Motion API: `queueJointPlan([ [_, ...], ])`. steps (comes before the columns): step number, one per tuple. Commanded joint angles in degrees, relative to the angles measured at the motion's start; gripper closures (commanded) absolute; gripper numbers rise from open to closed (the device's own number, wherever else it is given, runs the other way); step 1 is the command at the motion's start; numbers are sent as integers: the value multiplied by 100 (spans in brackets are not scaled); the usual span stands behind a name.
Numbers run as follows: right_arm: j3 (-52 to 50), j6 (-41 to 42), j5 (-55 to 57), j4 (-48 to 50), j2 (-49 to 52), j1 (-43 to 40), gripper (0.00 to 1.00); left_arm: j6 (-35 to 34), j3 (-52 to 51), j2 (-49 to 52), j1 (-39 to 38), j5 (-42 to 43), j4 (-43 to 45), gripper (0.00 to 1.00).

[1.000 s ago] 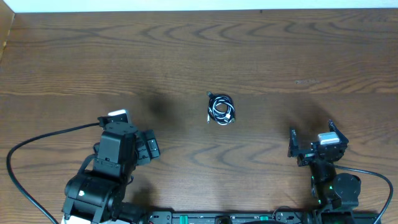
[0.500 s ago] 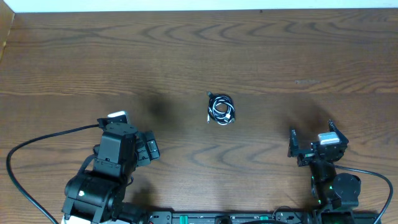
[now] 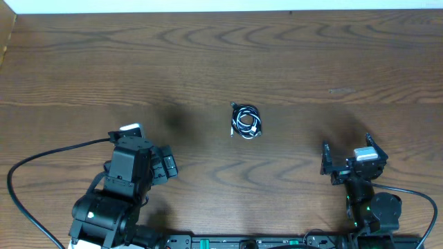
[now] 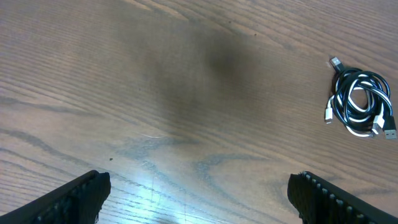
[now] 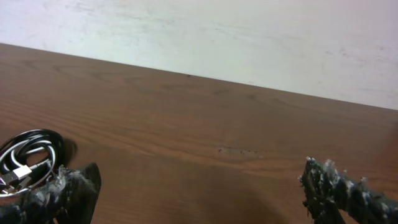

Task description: Untangle cables

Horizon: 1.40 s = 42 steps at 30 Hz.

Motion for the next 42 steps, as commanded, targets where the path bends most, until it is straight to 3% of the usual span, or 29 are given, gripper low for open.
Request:
queueJointPlan([
  [1,-7,-35,2,-24,-22,33,1,-50,164,-4,-13,-13,-13,4],
  [8,-7,-35,2,-26,-20,33,1,-118,164,-4,-13,26,31,4],
  [13,-7,-35,2,-24,-20,33,1,-136,164,59,-13,802,503,4],
  [16,-7,-35,2,-24,-20,33,1,282,164,299,-13,1113,841,4],
  [24,-7,-35,0,-17,-20,33,1,997,815,2186,-17,1681,1104,4],
  [29,-7,140,-195,-4,-20,33,1,1663,1091,3373,-127,2371,2267,4],
  [34,-7,920,-195,-9,0,33,1,1921,1091,3921,-249,2369,3040,4],
  [42,114,1276,-348,-168,520,33,1,2186,1091,4833,-614,2369,3523,8],
])
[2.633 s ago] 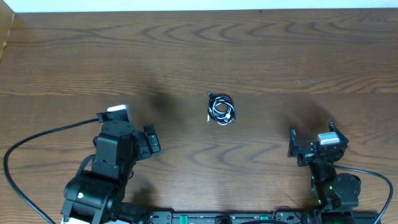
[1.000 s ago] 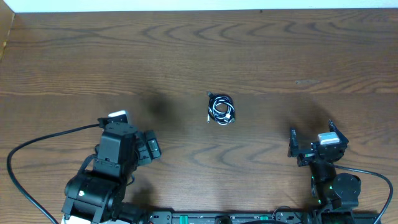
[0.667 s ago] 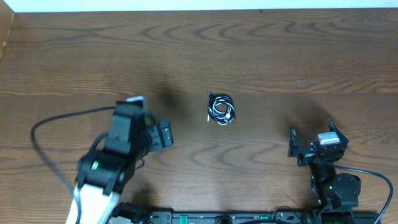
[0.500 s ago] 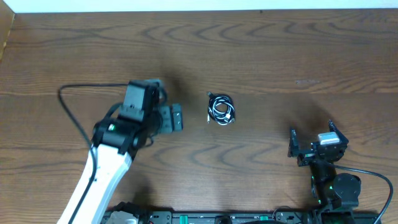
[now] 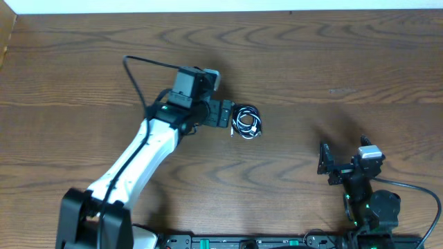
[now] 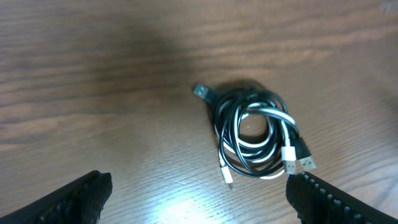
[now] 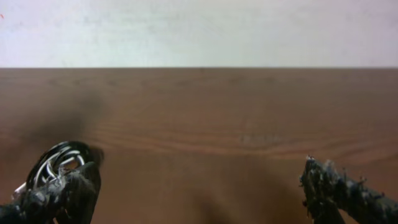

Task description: Untangle cables

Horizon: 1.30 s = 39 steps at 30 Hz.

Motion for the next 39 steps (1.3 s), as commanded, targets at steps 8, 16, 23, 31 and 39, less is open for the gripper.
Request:
queueJointPlan([
  [8,949,203,-448,-824,1196,33,1,245,83,706,-358,70,557,14],
  [16,1779,201,-481,-1517,2072,33,1,240,83,1231,-393,70,1008,15],
  [23,2052,201,-595,-1572,2326,33,1,240,81,1504,-439,72,1108,21],
  [31,2052,201,-608,-1578,2326,33,1,140,79,1899,-605,72,1349,46],
  [39,2048,201,-793,-1742,2326,33,1,-382,79,1895,-656,1123,1355,78],
])
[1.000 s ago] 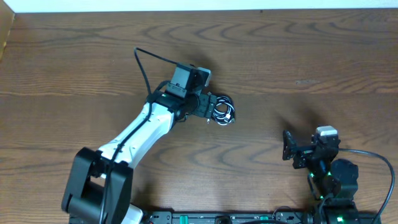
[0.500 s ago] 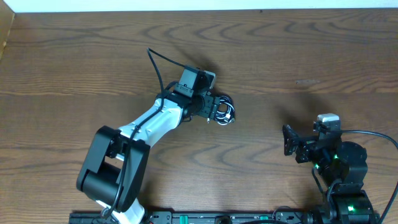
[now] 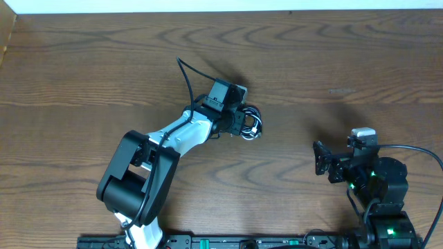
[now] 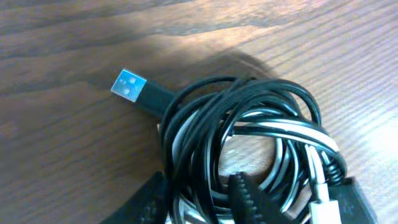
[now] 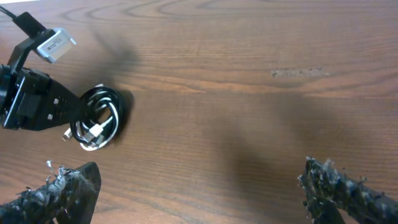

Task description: Untangle cables

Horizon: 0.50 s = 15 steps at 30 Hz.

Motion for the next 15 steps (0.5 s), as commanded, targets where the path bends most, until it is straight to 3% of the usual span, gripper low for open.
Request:
queueJointPlan([
  [1,116,70,-291,2,4,33,1,-284,79,20,-13,1075,-61,81],
  [4,116,70,-592,131,4,33,1,-308,81,20,-11,2133,-221,87],
  [11,111,177,-1386,216,22,33,1,-957,79,20,-13,2916,-369,89],
  [15,101,229,-1582,210,199,33,32,-1117,68,20,-87,2922,-446,89],
])
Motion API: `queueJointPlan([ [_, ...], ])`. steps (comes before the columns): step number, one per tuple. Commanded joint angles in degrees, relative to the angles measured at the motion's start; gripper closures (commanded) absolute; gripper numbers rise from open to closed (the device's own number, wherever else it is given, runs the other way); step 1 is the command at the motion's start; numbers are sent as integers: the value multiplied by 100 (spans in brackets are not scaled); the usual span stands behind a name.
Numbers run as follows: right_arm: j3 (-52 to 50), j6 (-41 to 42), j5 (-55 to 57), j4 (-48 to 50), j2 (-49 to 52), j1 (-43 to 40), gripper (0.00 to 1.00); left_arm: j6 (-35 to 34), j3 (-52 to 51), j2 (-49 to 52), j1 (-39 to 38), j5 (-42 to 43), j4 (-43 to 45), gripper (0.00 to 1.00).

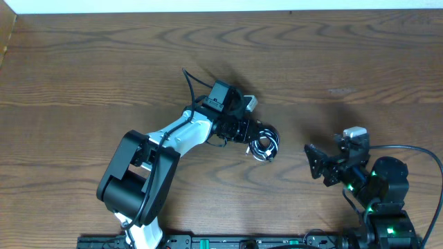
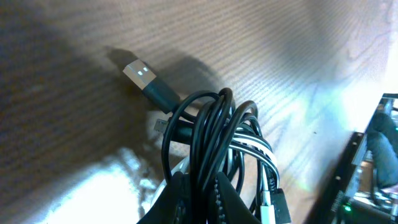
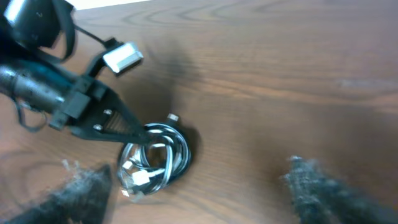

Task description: Untangle cables

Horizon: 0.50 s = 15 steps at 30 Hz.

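A small coil of black and white cables [image 1: 264,144] with USB plugs hangs at the table's middle, pinched by my left gripper [image 1: 250,134], which is shut on several strands. Close up, the coil [image 2: 217,137] rises from between the two fingers [image 2: 180,199], a silver USB plug [image 2: 140,73] sticking out at the upper left. My right gripper [image 1: 322,164] stands open at the lower right, apart from the coil, its blurred fingers [image 3: 317,190] wide. From there the coil [image 3: 152,160] shows at lower left, held by the left gripper [image 3: 127,129].
The brown wooden table [image 1: 346,62] spreads all round. A pale wall [image 1: 208,5] runs along its far edge. The left arm [image 1: 173,138] stretches from the lower left to the middle. The arms' bases and a dark rail [image 1: 242,242] line the near edge.
My left gripper has shut on the coil and moved it right and toward the near edge, lifted off the wood. My right gripper has turned left toward the coil.
Both grippers were open near the table's front, the coil lying untouched at the middle. Then my left gripper hovered open beside the coil. Then it was down over the strands. Now it is shut on them and the coil has shifted right.
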Motion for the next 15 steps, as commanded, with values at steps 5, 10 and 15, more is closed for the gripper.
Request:
queueJointPlan([
  [5,90,358,-417,9,654,33,43,-538,68,20,-393,457,-48,89],
  [10,87,358,-533,13,1436,33,50,-540,68,20,-671,431,-44,89],
  [15,90,378,-892,52,2503,33,56,-538,68,20,-938,426,-44,89],
])
